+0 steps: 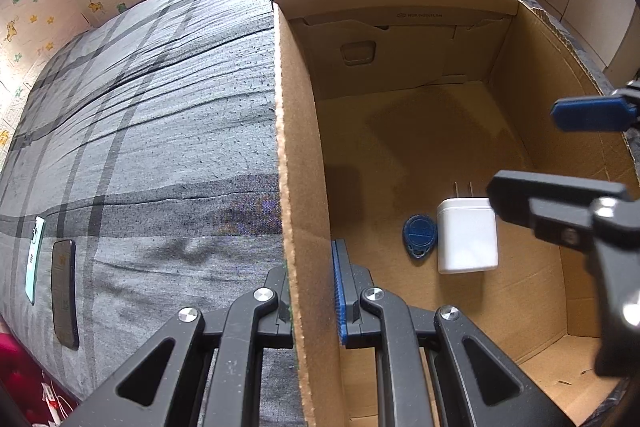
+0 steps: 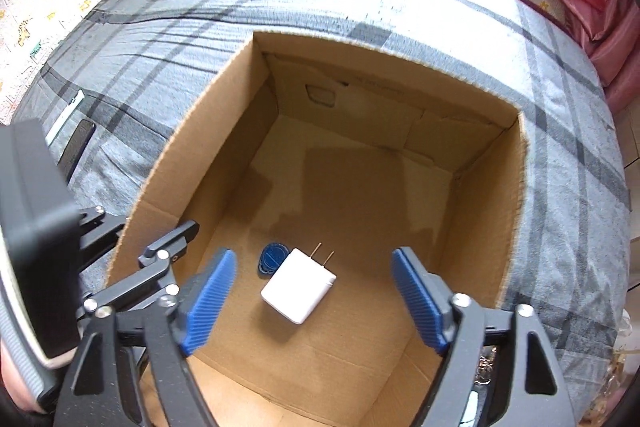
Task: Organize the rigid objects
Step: 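Move the right gripper back toward the white remote control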
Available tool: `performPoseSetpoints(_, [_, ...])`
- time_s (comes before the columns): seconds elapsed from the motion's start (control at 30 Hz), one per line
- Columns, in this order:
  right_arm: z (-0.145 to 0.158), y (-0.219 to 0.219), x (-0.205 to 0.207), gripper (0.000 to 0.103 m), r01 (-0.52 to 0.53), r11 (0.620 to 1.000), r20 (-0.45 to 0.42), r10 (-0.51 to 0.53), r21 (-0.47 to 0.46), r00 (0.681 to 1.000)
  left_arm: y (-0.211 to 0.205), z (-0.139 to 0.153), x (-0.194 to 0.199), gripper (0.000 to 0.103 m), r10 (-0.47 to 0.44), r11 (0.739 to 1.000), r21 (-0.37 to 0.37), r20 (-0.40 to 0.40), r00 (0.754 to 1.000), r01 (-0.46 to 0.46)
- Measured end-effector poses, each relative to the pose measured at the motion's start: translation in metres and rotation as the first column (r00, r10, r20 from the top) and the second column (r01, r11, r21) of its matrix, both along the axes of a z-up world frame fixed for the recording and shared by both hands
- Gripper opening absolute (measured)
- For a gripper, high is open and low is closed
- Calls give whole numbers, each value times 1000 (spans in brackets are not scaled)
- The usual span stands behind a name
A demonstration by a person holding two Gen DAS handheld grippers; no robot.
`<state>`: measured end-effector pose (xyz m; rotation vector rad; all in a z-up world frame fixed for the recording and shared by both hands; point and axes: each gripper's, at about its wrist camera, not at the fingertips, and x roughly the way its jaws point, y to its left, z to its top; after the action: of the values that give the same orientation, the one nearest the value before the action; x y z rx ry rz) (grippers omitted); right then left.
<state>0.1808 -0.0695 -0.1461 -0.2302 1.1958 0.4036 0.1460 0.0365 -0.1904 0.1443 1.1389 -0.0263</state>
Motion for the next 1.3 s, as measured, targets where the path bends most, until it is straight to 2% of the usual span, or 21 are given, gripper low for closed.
performPoseSetpoints(0.23, [29,-7,-10,100,7,1000,79,-7,-7,997,-1,1,0,14,0,1000,-1,-1,1000,0])
performPoseSetpoints(0.43, [48,-23,-16,101,37,999,90,-39,29,995,0,1,0,14,-1,1000,-2,0,1000,1])
performPoseSetpoints(0.8, [74,-72,-27,101,115,993,141,-117,16,983,1,2,0,14,-2,1000,-4,0,1000,2])
performPoseSetpoints(1.07, [76,-126,-32,101,214,977,139,-214,14,967,1,1,-1,14,-1,1000,-1,2,1000,1])
performPoseSetpoints(1.3, [62,-174,-36,101,310,951,108,-308,4,945,2,1,0,14,0,1000,-5,1,1000,0])
